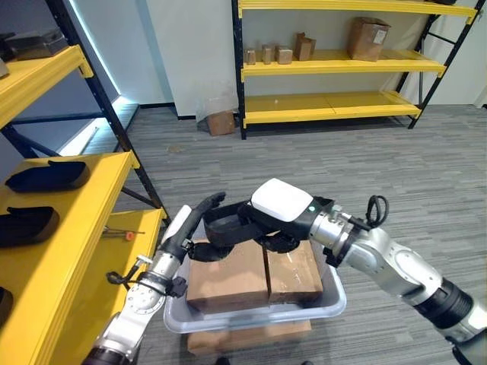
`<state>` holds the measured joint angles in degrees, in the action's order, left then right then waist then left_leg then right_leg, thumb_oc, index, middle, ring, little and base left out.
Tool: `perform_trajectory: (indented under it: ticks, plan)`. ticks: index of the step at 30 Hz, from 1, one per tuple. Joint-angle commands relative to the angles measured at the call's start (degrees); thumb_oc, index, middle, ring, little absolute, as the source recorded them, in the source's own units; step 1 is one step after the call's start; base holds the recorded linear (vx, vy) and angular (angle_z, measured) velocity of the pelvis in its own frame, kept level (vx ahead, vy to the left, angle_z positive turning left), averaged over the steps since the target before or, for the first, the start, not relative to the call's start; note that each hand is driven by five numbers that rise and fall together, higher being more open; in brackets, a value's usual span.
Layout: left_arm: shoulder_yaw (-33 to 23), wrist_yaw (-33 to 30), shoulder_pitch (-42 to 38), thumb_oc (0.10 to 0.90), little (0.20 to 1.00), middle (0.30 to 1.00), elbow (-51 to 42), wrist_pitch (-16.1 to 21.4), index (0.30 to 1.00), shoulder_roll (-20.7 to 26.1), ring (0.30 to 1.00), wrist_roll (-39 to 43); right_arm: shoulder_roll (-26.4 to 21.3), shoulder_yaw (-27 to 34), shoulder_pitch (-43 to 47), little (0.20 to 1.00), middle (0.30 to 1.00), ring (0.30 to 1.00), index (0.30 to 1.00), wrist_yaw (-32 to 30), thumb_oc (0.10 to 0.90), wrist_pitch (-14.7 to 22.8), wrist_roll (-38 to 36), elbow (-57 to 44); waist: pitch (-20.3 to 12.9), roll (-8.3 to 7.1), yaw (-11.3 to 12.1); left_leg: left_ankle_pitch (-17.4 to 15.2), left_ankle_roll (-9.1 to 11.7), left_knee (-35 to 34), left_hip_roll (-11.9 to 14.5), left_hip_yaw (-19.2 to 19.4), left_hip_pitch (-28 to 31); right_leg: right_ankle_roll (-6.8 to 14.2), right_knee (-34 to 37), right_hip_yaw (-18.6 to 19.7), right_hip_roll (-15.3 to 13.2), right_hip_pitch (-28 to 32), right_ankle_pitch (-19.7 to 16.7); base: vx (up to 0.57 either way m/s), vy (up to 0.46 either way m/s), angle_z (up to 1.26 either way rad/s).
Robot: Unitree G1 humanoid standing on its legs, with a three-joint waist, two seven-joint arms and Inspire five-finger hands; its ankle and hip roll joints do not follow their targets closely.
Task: Move parts from the plastic box to the shelf.
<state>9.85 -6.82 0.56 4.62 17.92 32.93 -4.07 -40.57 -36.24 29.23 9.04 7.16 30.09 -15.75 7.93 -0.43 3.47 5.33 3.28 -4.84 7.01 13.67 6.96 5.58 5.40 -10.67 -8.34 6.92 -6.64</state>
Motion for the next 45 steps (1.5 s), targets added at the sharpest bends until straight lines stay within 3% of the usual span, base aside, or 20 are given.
perform_trajectory:
  ticks: [1, 3, 7, 10, 14, 18, 21, 29, 30, 31, 39, 45]
  plan:
    - [4.20, -16.10, -13.44, 0.400, 0.300, 0.300, -5.36, 8.33, 0.300, 1.70, 0.300, -14.33, 7.18, 2.83, 9.18, 0.300, 0.300, 0.300, 0.300, -9.96, 0.400, 0.56, -4.52, -6.11, -3.10, -1.06, 1.07, -6.10, 0.67, 0.15, 0.98, -1.34, 3.25, 0.34, -0.74, -1.28, -0.89, 2.25, 5.77, 0.00, 0.000, 0.00]
    - [4.50, -20.58, -14.48, 0.400, 0.300, 0.300, -5.38, 7.61, 0.300, 1.84, 0.300, -18.35, 7.65, 2.34, 9.66, 0.300, 0.300, 0.300, 0.300, -10.78, 0.400, 0.34, -4.88, -5.61, -3.10, -1.17, 1.06, -6.12, 0.68, 0.12, 0.99, -1.34, 3.30, 0.33, -0.73, -1.33, -0.88, 2.33, 5.80, 0.00, 0.000, 0.00]
    - [6.74, -35.59, -19.90, 0.400, 0.300, 0.300, -5.16, 2.23, 0.300, 3.50, 0.300, -32.94, 10.15, 0.53, 12.41, 0.300, 0.300, 0.300, 0.300, -13.38, 0.400, -1.20, -8.21, -3.51, -3.36, -1.54, 0.90, -6.24, 0.85, -0.03, 1.04, -1.47, 3.53, 0.38, -0.59, -1.29, -0.80, 2.65, 5.89, 0.00, -0.013, 0.02]
    - [9.82, -39.54, -24.14, 0.400, 0.300, 0.300, -3.58, -0.83, 0.300, 3.72, 0.300, -34.54, 11.91, -0.85, 13.79, 0.300, 0.300, 0.300, 0.300, -15.55, 0.400, -1.59, -10.85, -2.39, -3.62, -1.61, 0.42, -6.38, 0.94, -0.13, 1.07, -1.35, 3.82, 0.50, -0.57, -1.17, -0.73, 2.78, 5.95, 0.01, -0.025, 0.08]
    - [14.48, -41.47, -30.06, 0.400, 0.300, 0.300, -1.53, -7.59, 0.300, 2.30, 0.300, -34.86, 15.91, -2.13, 15.86, 0.300, 0.300, 0.300, 0.300, -18.54, 0.400, -1.89, -12.25, 1.43, -3.89, -1.35, -0.19, -6.60, 0.99, -0.16, 1.10, -1.13, 4.36, 0.65, -0.40, -0.87, -0.75, 3.17, 6.00, 0.00, -0.006, 0.02]
    - [16.26, -39.56, -31.85, 0.400, 0.300, 0.300, -0.11, -8.21, 0.300, 0.83, 0.300, -35.73, 17.66, -2.29, 15.91, 0.300, 0.300, 0.300, 0.300, -16.69, 0.400, -3.07, -11.08, 2.88, -3.97, -1.09, -0.50, -6.71, 1.03, -0.16, 1.19, -1.04, 4.56, 0.80, -0.40, -0.74, -0.78, 3.29, 6.04, 0.00, 0.000, 0.00]
    - [17.66, -36.58, -31.26, 0.400, 0.300, 0.300, -0.69, -8.99, 0.300, 1.38, 0.300, -36.17, 16.78, -1.86, 14.61, 0.300, 0.300, 0.300, 0.300, -15.80, 0.400, -1.70, -11.29, 4.69, -3.95, -1.07, -0.64, -6.92, 1.07, -0.16, 1.25, -0.74, 4.62, 1.23, -0.40, -0.79, -0.98, 3.16, 5.99, 0.00, 0.000, 0.00]
    - [16.87, -37.67, -28.51, 0.400, 0.300, 0.300, 1.33, -8.12, 0.300, 2.32, 0.300, -36.66, 15.28, -0.84, 13.61, 0.300, 0.300, 0.300, 0.300, -13.68, 0.400, -2.07, -11.08, 2.28, -3.28, -0.87, -0.44, -6.78, 0.99, -0.16, 1.27, -1.04, 4.47, 1.24, -0.40, -0.75, -1.00, 3.10, 5.91, -0.01, -0.002, 0.00]
    - [16.29, -37.71, -28.12, 0.537, 0.492, 0.492, 1.45, -8.13, 0.492, 2.42, 0.492, -36.81, 15.11, -0.74, 13.41, 0.300, 0.300, 0.300, 0.300, -13.65, 0.400, -2.20, -11.04, 2.02, -3.22, -0.84, -0.29, -6.74, 0.98, -0.16, 1.24, -1.16, 4.39, 1.24, -0.40, -0.81, -1.01, 3.10, 5.93, 0.00, 0.000, 0.00]
    - [15.95, -38.11, -27.84, 0.900, 1.000, 1.000, 1.64, -8.03, 1.000, 2.54, 1.000, -36.95, 15.12, -0.71, 13.42, 0.300, 0.300, 0.300, 0.300, -13.51, 0.400, -2.57, -10.90, 1.76, -3.19, -0.83, -0.18, -6.76, 0.98, -0.16, 1.21, -1.24, 4.36, 1.25, -0.40, -0.87, -1.04, 3.10, 5.93, 0.00, 0.000, 0.00]
    - [13.10, -40.69, -24.82, 0.900, 1.000, 1.000, 0.70, -5.75, 1.000, 3.80, 1.000, -40.92, 14.47, -0.11, 13.22, 0.300, 0.300, 0.300, 0.300, -11.32, 0.400, -5.63, -14.08, 1.39, -3.17, -1.03, 0.59, -6.66, 1.08, -0.16, 1.19, -1.60, 4.16, 1.20, -0.40, -1.18, -1.06, 3.10, 5.96, 0.00, 0.000, 0.00]
    - [9.51, -46.82, -22.63, 0.900, 1.000, 1.000, 0.52, -5.87, 1.000, 4.36, 1.000, -41.32, 14.30, -0.51, 13.13, 0.300, 0.300, 0.300, 0.300, -10.64, 0.400, -6.63, -15.71, 2.94, -3.08, -1.37, 1.40, -6.51, 1.13, -0.16, 1.18, -1.99, 4.01, 1.12, -0.40, -1.54, -1.18, 3.18, 5.93, 0.00, 0.000, 0.00]
